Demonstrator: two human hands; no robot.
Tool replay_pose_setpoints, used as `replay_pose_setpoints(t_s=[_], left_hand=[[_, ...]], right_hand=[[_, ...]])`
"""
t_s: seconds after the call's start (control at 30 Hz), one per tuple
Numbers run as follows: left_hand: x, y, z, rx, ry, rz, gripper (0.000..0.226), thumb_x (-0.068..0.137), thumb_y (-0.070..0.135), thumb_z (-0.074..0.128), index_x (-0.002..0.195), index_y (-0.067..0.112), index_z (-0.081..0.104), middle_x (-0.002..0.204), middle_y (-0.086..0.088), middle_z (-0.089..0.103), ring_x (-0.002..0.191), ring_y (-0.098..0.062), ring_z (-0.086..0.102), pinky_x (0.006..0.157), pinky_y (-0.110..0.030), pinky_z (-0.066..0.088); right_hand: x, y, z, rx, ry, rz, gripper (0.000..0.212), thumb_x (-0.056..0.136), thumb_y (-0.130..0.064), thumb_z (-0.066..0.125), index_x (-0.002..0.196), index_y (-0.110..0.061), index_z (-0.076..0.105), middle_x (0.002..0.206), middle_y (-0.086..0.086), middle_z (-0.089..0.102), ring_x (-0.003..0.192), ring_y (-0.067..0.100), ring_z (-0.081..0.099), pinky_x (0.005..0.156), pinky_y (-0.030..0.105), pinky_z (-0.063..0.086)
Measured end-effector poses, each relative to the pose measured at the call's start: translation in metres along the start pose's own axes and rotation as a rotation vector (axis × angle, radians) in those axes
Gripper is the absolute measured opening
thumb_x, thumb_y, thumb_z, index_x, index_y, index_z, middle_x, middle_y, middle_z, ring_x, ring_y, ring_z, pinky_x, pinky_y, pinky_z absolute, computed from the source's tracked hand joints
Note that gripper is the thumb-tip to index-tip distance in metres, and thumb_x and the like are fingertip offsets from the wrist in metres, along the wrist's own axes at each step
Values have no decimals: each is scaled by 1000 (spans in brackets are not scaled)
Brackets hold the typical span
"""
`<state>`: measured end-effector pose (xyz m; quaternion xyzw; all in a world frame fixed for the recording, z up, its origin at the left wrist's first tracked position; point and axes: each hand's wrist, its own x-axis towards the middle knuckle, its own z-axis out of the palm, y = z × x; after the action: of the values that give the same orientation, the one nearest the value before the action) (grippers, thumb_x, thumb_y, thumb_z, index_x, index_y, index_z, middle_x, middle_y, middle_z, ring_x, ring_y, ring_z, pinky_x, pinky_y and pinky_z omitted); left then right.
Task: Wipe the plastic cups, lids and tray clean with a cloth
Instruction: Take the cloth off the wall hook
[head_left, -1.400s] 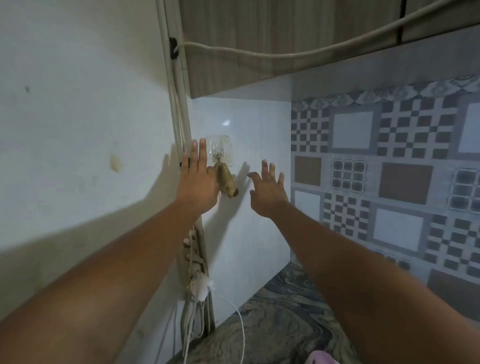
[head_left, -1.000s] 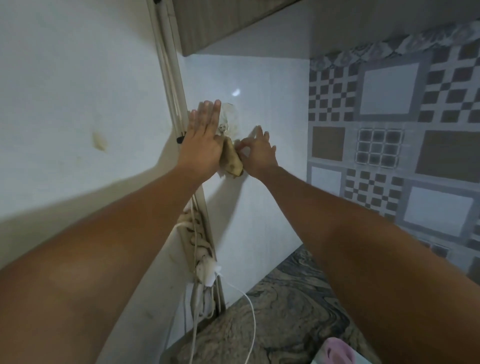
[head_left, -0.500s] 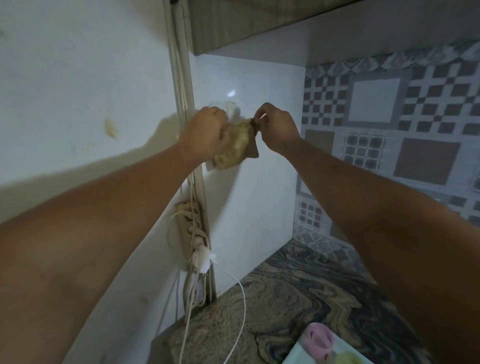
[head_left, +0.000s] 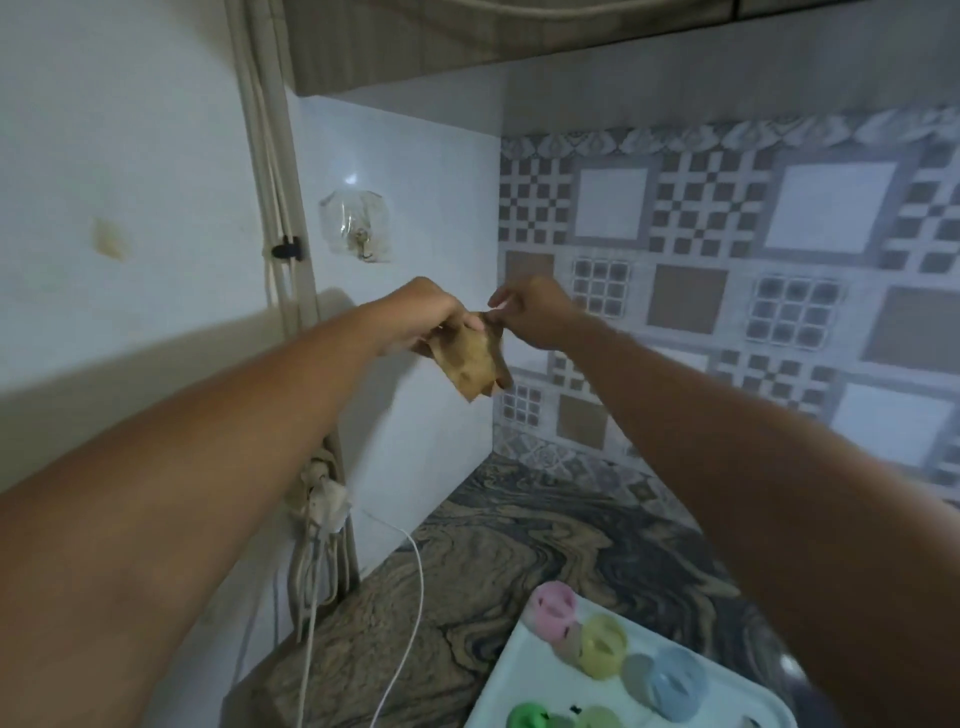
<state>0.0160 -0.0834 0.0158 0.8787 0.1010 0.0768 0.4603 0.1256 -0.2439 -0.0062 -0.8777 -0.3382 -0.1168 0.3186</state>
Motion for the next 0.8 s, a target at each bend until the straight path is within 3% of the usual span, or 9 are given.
replay_pose_setpoints(t_s=[0.13,0.2,0.3,0.37,0.47,0.57,0.63,0.7,0.8], left_hand=[[2,-21,36,-362,-204,-71,25,80,26,49,97,11,60,90,0,74,81,-22,54,76,-35,49],[5,-30,52,-403,-235,-60,24,87,25,49,99,11,65,80,7,75,82,-21,56,74,-34,50],[6,-45,85,-403,-223,-13,19,88,9,59,92,12,78,97,-5,75,93,-28,65,81,-44,57],[5,-52,112,-438,-255,7,26,90,-1,57,93,15,77,108,-9,73,92,-26,66,79,-39,59],[-1,-59,148,-564,-343,26,30,93,-6,52,105,14,71,102,-10,70,89,-23,65,71,-33,57],[-5,-65,177,-643,-412,19,29,92,-5,57,106,16,72,96,-2,73,88,-19,68,66,-29,60],[-7,-66,194,-695,-443,13,29,90,-7,59,104,15,72,93,-2,75,88,-19,69,73,-33,61],[-10,-64,209,-759,-462,-10,31,89,-9,57,103,14,71,88,-1,76,84,-18,71,77,-35,61],[-16,-56,231,-831,-485,-45,31,90,-11,54,106,12,69,81,-1,76,73,-14,73,59,-29,60]], right_hand=[[-48,48,3,95,68,343,29,101,-41,59,111,-17,72,103,5,75,79,18,70,59,25,51],[-80,62,2,218,48,568,49,105,-50,46,122,-8,66,101,7,75,83,23,70,69,32,56],[-137,69,1,543,-102,794,69,103,-67,28,133,-10,52,100,10,75,96,30,72,85,44,57],[-169,71,8,768,-181,829,70,101,-71,24,140,-15,40,99,14,77,93,30,73,82,42,55],[-198,79,22,960,-62,838,64,104,-63,32,146,-16,38,101,15,73,93,29,72,89,46,52],[-215,91,25,1070,133,823,38,105,-45,52,128,-14,56,91,11,69,80,24,71,79,43,57],[-223,105,24,1134,216,827,20,105,-31,58,110,-13,64,87,10,61,75,24,66,82,44,60],[-228,120,23,1218,245,849,20,103,-29,60,111,-11,65,99,14,62,87,28,65,91,51,59],[-237,133,21,1263,204,905,31,103,-36,57,118,-9,62,112,16,66,99,31,65,81,47,60]])
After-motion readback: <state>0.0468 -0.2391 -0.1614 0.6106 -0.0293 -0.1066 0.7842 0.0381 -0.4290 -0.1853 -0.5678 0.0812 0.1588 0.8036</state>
